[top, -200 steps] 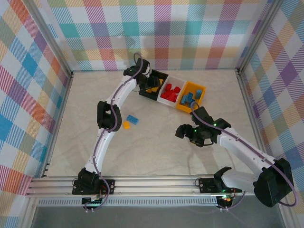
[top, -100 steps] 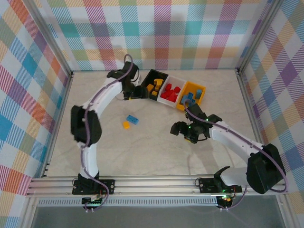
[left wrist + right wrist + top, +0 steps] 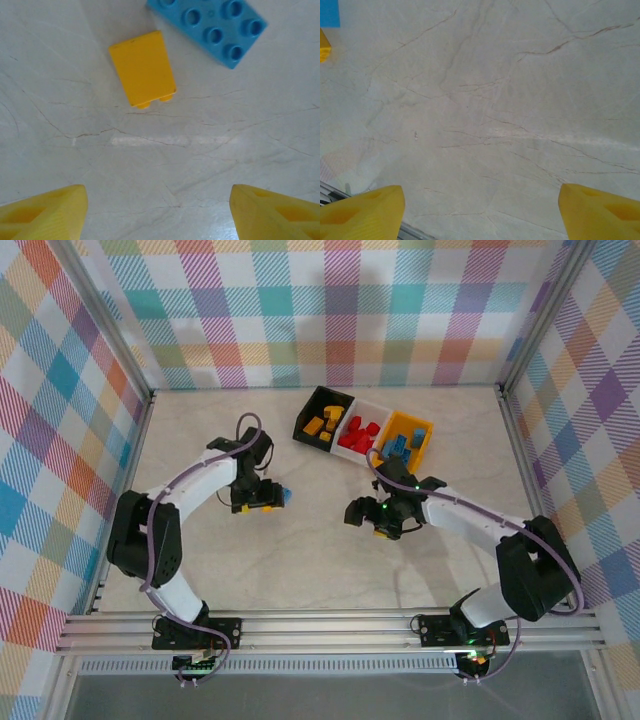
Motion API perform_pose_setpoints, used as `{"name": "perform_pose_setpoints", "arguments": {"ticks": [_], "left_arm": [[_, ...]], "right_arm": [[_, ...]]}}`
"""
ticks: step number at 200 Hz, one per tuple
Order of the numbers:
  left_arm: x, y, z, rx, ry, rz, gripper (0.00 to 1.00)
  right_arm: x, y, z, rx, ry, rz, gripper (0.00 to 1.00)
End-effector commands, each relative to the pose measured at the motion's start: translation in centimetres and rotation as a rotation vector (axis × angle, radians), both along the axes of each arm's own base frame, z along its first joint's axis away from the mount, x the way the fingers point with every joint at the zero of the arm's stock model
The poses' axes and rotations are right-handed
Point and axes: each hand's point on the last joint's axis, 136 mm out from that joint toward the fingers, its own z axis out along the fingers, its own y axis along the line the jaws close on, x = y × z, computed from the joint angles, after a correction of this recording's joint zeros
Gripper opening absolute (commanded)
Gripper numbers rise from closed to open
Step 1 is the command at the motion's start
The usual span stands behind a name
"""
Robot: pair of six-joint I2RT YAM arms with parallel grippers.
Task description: Sort the legos into containers by color
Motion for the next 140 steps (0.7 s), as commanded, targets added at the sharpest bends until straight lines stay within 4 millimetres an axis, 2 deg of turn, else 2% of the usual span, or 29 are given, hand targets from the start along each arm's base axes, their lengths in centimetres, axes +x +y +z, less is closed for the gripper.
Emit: {"name": "perform_pose_setpoints", "arguments": {"ticks": [1, 73, 140], "left_arm": [[0.9, 0.1, -1.0, 0.004, -0.006, 0.064, 0.75], [2.4, 0.9, -4.4, 0.097, 0.039, 0.084, 0.68], [4.5, 1.0, -6.2, 0.093, 0.041, 0.096, 0.66]], "right_arm": [[0.5, 1.2, 0.8, 0.035, -0.023, 0.041, 0.81], [0.5, 1.1, 0.8, 0.011, -0.021, 0.060, 0.81], [0.6, 1.3, 0.7, 0.010, -0.004, 0.061, 0.81]]}}
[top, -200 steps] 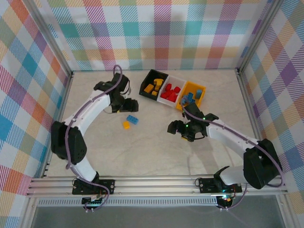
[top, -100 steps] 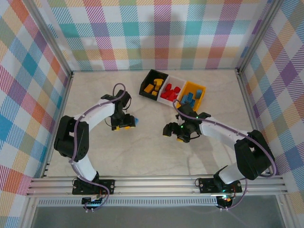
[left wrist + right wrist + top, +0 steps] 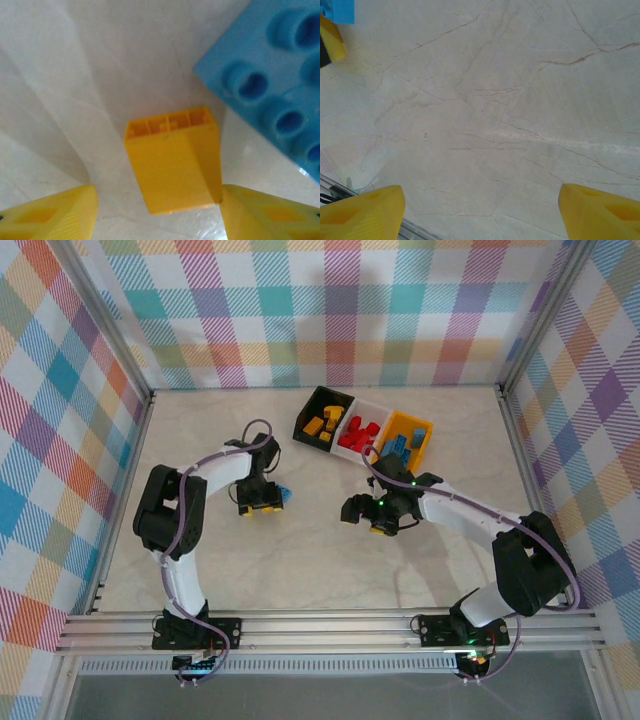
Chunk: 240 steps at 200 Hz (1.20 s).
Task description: Sort the legos into containers by color
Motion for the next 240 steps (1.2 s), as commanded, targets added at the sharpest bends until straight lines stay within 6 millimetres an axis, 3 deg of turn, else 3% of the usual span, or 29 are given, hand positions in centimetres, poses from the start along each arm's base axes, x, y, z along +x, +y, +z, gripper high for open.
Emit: {"name": "perform_pose_setpoints", "arguments": {"ticks": [1, 42, 110, 143, 171, 193, 217, 240], "left_arm": [[1.6, 0.2, -0.2, 0.009, -0.021, 0.016, 0.65], [2.3, 0.9, -1.1, 0.010, -0.005, 0.031, 0.64], [2.8, 1.6, -1.1, 0.000, -0.009, 0.026, 0.37], [2.8, 1.5, -0.4, -0.008, -0.009, -0.002, 0.34], [3.0, 1.5, 2.3, -0.017, -0.052, -0.020, 0.32], [4.6, 0.0, 5.8, -0.103, -0.131, -0.033, 0.31], [8.4, -2.8, 9.4, -0.216, -0.222, -0.050, 0.31], [13.3, -5.7, 12.1, -0.297, -0.320, -0.060, 0.31]], "right_arm": [[0.0, 0.5, 0.2, 0.003, 0.010, 0.024, 0.81], [0.4, 1.1, 0.5, 0.005, 0.008, 0.029, 0.81], [0.6, 1.7, 0.1, 0.007, 0.025, 0.041, 0.81], [0.8, 2.1, 0.2, 0.006, 0.024, 0.053, 0.80], [0.8, 1.9, 0.4, -0.003, 0.013, 0.060, 0.81], [0.6, 1.3, 1.0, -0.021, -0.006, 0.059, 0.81], [0.3, 0.1, 2.1, -0.036, -0.049, 0.034, 0.81], [-0.5, -1.2, 2.7, -0.049, -0.066, -0.001, 0.81]]}}
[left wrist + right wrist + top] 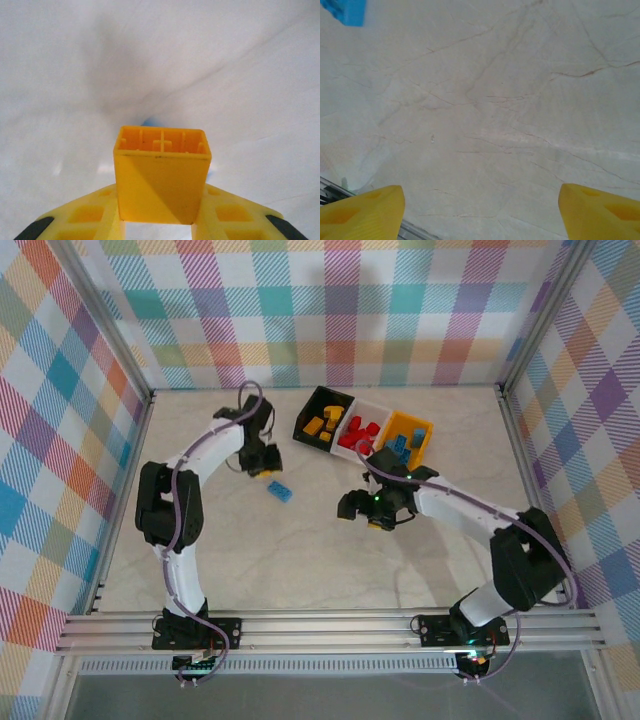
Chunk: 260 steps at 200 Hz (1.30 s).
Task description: Sort the legos into containers by color
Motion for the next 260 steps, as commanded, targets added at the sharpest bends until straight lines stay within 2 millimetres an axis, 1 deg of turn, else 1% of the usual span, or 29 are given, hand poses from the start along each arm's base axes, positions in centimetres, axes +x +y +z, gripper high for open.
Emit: {"name": "perform_pose_setpoints", "arguments": {"ticks": [1, 5, 8, 15, 21, 22, 28, 30, 31, 41, 42, 48, 50, 61, 63, 83, 88, 97, 103, 117, 126, 146, 173, 193, 222, 234, 260], "left_arm": [[4.6, -3.2, 3.4, -0.121, -0.110, -0.028, 0.31], [5.5, -3.6, 3.9, -0.134, -0.126, -0.030, 0.31], [6.0, -4.0, 3.6, -0.140, -0.123, -0.030, 0.31], [7.6, -4.9, 4.1, -0.162, -0.145, -0.033, 0.31], [8.7, -5.6, 4.1, -0.177, -0.155, -0.035, 0.31], [8.9, -5.8, 4.5, -0.182, -0.165, -0.036, 0.31], [10.1, -6.5, 4.6, -0.196, -0.180, -0.039, 0.31], [10.5, -6.8, 4.9, -0.202, -0.191, -0.040, 0.31], [10.6, -6.9, 4.5, -0.201, -0.184, -0.040, 0.31], [12.4, -8.1, 4.7, -0.226, -0.214, -0.040, 0.31], [12.5, -8.2, 4.5, -0.227, -0.210, -0.040, 0.31], [13.4, -8.8, 4.9, -0.248, -0.232, -0.039, 0.31], [13.6, -9.0, 4.4, -0.251, -0.225, -0.037, 0.31], [15.0, -10.1, 4.5, -0.290, -0.254, -0.030, 0.31], [15.3, -10.3, 4.3, -0.299, -0.254, -0.028, 0.31], [17.0, -12.0, 3.5, -0.382, -0.276, -0.008, 0.32], [17.3, -12.4, 3.3, -0.400, -0.280, -0.005, 0.34], [17.8, -12.7, 2.8, -0.419, -0.282, 0.009, 0.47], [17.9, -12.9, 2.5, -0.427, -0.278, 0.015, 0.51], [17.9, -13.2, 2.3, -0.437, -0.279, 0.011, 0.54], [17.8, -13.5, 2.6, -0.436, -0.285, 0.001, 0.56], [17.4, -13.6, 3.1, -0.427, -0.289, -0.020, 0.57], [16.7, -13.8, 3.7, -0.423, -0.280, -0.039, 0.57], [16.1, -14.1, 4.7, -0.422, -0.285, -0.059, 0.58], [14.9, -14.6, 7.0, -0.425, -0.302, -0.089, 0.58], [14.5, -14.3, 7.8, -0.415, -0.302, -0.088, 0.58], [12.7, -13.4, 9.5, -0.377, -0.285, -0.098, 0.59]], "right_arm": [[-1.1, -1.7, 1.2, -0.024, -0.029, -0.027, 0.81], [-1.2, -1.9, 1.2, -0.026, -0.030, -0.033, 0.81], [-1.4, -2.0, 1.3, -0.028, -0.029, -0.038, 0.81], [-1.7, -2.4, 1.5, -0.030, -0.030, -0.050, 0.81], [-1.9, -2.7, 1.6, -0.030, -0.030, -0.062, 0.81], [-2.0, -2.7, 1.7, -0.031, -0.030, -0.064, 0.81], [-2.2, -3.1, 1.8, -0.034, -0.032, -0.077, 0.81], [-2.3, -3.2, 1.9, -0.033, -0.033, -0.080, 0.81], [-2.4, -3.2, 1.9, -0.032, -0.033, -0.083, 0.81], [-2.7, -3.9, 2.1, -0.039, -0.040, -0.109, 0.81], [-2.7, -3.9, 2.1, -0.039, -0.040, -0.113, 0.81], [-2.9, -4.3, 2.2, -0.042, -0.044, -0.126, 0.81], [-2.9, -4.4, 2.3, -0.042, -0.046, -0.133, 0.81], [-3.2, -4.9, 2.6, -0.044, -0.055, -0.157, 0.81], [-3.2, -5.1, 2.6, -0.045, -0.057, -0.162, 0.81], [-3.7, -5.9, 3.0, -0.052, -0.065, -0.192, 0.81], [-3.9, -6.1, 3.0, -0.054, -0.064, -0.199, 0.81], [-4.2, -6.5, 3.1, -0.062, -0.064, -0.209, 0.81], [-4.4, -6.8, 3.1, -0.064, -0.063, -0.218, 0.81], [-4.9, -7.3, 2.9, -0.070, -0.062, -0.235, 0.80], [-5.1, -7.5, 2.8, -0.066, -0.063, -0.245, 0.80], [-5.2, -7.7, 2.6, -0.060, -0.067, -0.261, 0.80], [-4.9, -7.3, 2.4, -0.050, -0.064, -0.254, 0.80], [-4.8, -7.1, 2.4, -0.045, -0.072, -0.246, 0.80], [-4.7, -7.3, 2.8, -0.050, -0.108, -0.217, 0.80], [-4.7, -7.2, 2.8, -0.056, -0.120, -0.185, 0.80], [-4.0, -6.1, 3.3, -0.055, -0.141, -0.095, 0.80]]}}
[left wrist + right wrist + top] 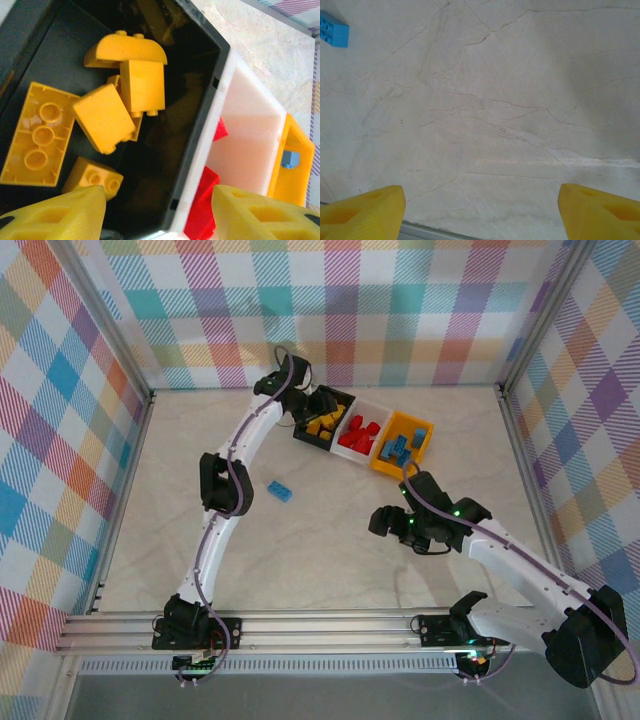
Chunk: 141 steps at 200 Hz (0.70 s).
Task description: Sort the legos into containers by color
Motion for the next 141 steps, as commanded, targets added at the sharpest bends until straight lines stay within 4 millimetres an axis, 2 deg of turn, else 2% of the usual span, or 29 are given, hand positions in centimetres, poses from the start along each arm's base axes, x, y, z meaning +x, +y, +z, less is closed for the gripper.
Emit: {"name": "perform_pose_setpoints", "arguments": {"ticks": [1, 40, 93, 114, 130, 136, 141], "left_arm": [[-2.6, 0.6, 6.9, 0.011, -0.068, -0.038, 0.59], [-6.2, 3.7, 9.6, 0.132, -0.094, -0.047, 0.64], [-12.8, 10.6, 11.4, 0.312, -0.091, -0.002, 0.71], [-16.2, 13.7, 11.2, 0.350, -0.072, 0.042, 0.80], [-18.8, 15.5, 10.3, 0.355, -0.037, 0.068, 0.87], [-19.8, 15.9, 9.9, 0.356, -0.023, 0.076, 0.91], [-20.6, 16.2, 9.3, 0.359, -0.010, 0.081, 0.99]], "right_arm": [[0.8, 1.1, 0.8, -0.005, -0.042, 0.097, 0.80], [3.3, 4.0, 1.6, 0.016, -0.066, 0.205, 0.81], [6.9, 8.9, 2.8, 0.078, -0.075, 0.338, 0.81], [8.5, 10.4, 3.2, 0.085, -0.081, 0.379, 0.82], [9.4, 11.5, 2.5, 0.073, -0.044, 0.417, 0.82], [9.8, 12.0, 2.4, 0.072, -0.035, 0.434, 0.83], [10.0, 12.4, 2.3, 0.070, -0.025, 0.445, 0.83]]}}
